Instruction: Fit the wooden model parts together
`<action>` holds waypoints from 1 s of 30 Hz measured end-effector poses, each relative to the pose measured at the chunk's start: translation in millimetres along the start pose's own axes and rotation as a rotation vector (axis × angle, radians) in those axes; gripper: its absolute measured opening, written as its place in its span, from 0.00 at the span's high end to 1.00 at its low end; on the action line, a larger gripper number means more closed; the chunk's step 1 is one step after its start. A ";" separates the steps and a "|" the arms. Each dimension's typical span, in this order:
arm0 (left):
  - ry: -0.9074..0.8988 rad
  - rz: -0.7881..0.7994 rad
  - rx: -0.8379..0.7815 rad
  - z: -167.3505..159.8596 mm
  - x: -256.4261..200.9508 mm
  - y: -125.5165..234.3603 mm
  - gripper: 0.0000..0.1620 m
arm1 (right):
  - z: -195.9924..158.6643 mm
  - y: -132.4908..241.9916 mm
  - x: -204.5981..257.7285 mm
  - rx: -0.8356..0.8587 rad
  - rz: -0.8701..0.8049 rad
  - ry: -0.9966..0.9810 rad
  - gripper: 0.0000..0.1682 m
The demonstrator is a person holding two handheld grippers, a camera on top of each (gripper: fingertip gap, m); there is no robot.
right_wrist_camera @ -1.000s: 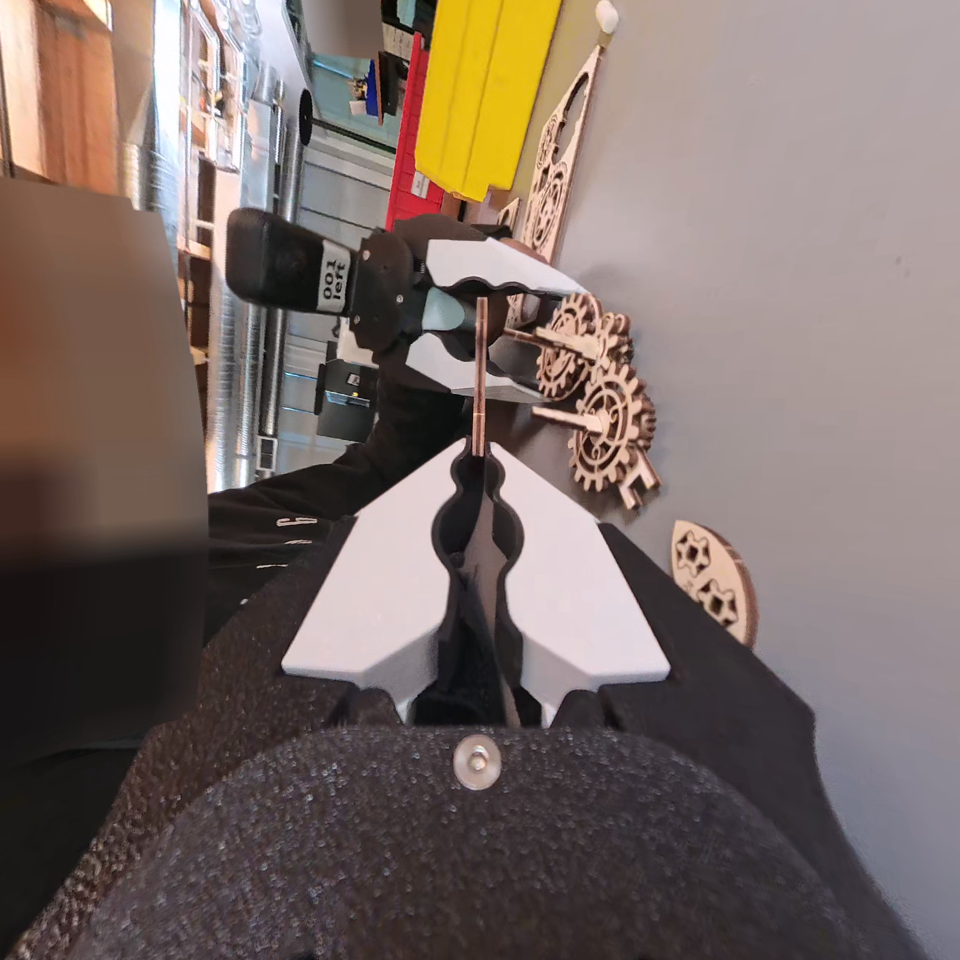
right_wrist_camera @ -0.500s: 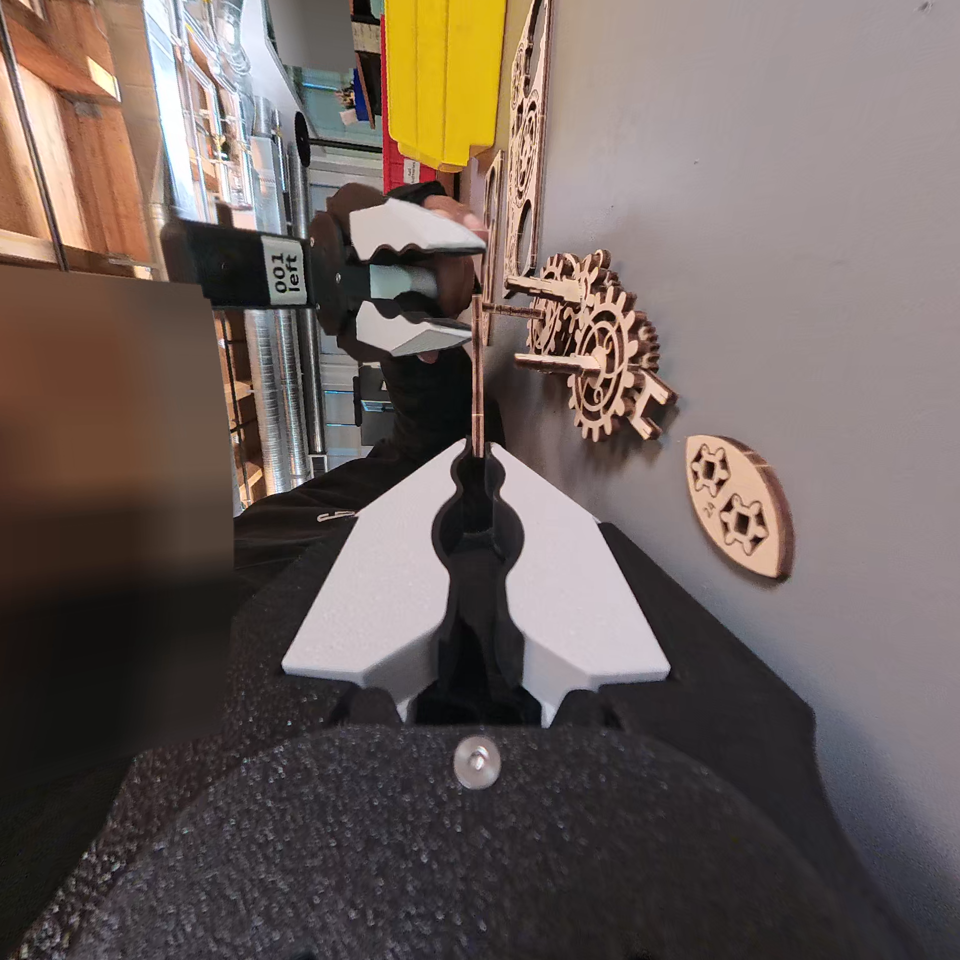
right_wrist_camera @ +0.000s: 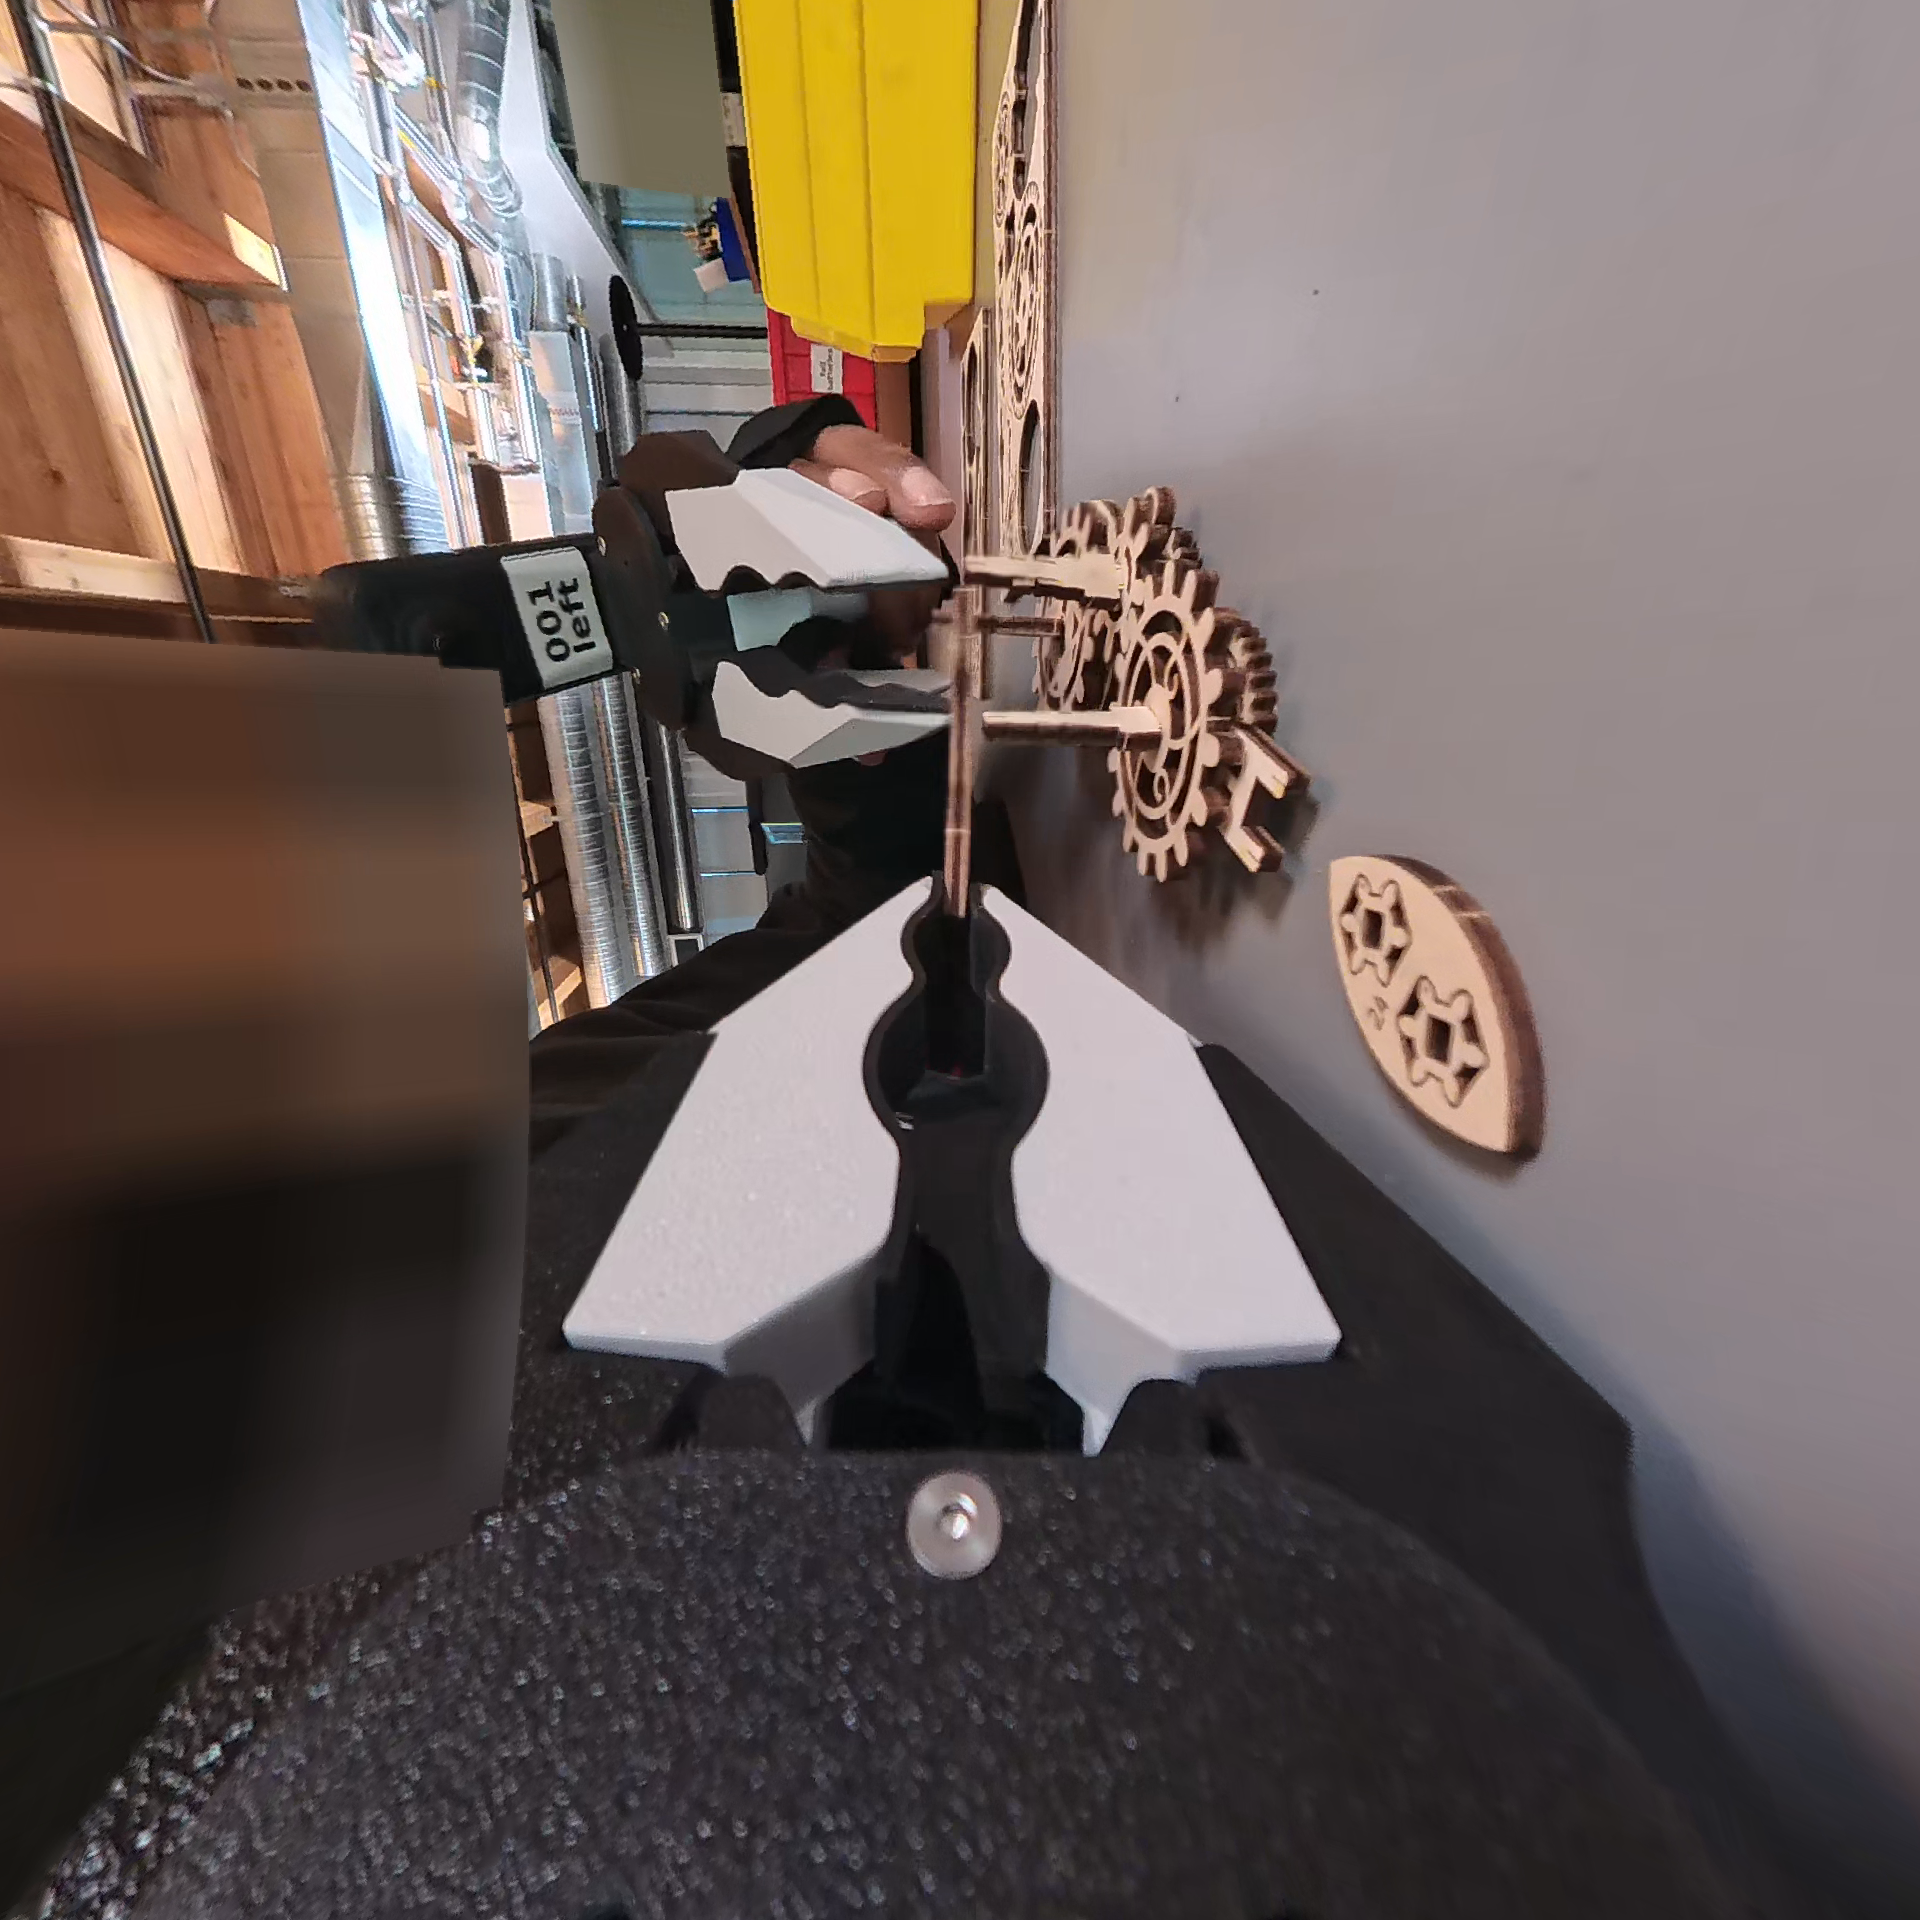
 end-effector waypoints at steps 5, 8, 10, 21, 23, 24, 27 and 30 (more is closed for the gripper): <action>0.007 -0.013 0.012 -3.6 -0.9 -2.8 0.87 | -3.7 0.3 0.1 0.026 -0.042 0.080 0.98; 0.013 0.005 0.010 -3.4 2.2 -1.9 0.84 | -0.6 3.3 1.3 0.033 -0.066 0.122 0.96; 0.029 -0.005 0.016 -4.4 2.6 -2.4 0.81 | 2.1 5.1 4.1 0.034 -0.065 0.135 0.95; 0.025 -0.030 0.072 -15.4 -1.5 -13.4 0.82 | 16.1 12.5 13.9 0.054 -0.088 0.210 0.89; 0.018 -0.027 0.081 -17.5 -1.9 -14.6 0.82 | 18.8 13.3 15.8 0.057 -0.085 0.205 0.89; 0.018 -0.027 0.081 -17.5 -2.3 -14.8 0.83 | 20.2 13.7 16.0 0.057 -0.085 0.199 0.89; 0.020 -0.018 0.075 -16.4 -1.0 -14.3 0.84 | 24.1 14.5 16.8 0.056 -0.078 0.171 0.91; 0.029 -0.014 0.075 -16.4 0.3 -12.9 0.84 | 28.2 15.7 16.7 0.043 -0.060 0.124 0.92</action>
Point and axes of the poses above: each gripper's, where its closed fingertips meet, y back along the fingers, z out of its top, x = y × z across the jaws, the point moved 3 cm from there along y, back along the fingers, and after that the axes turned 5 degrees about -x, right-handed, at the moved point
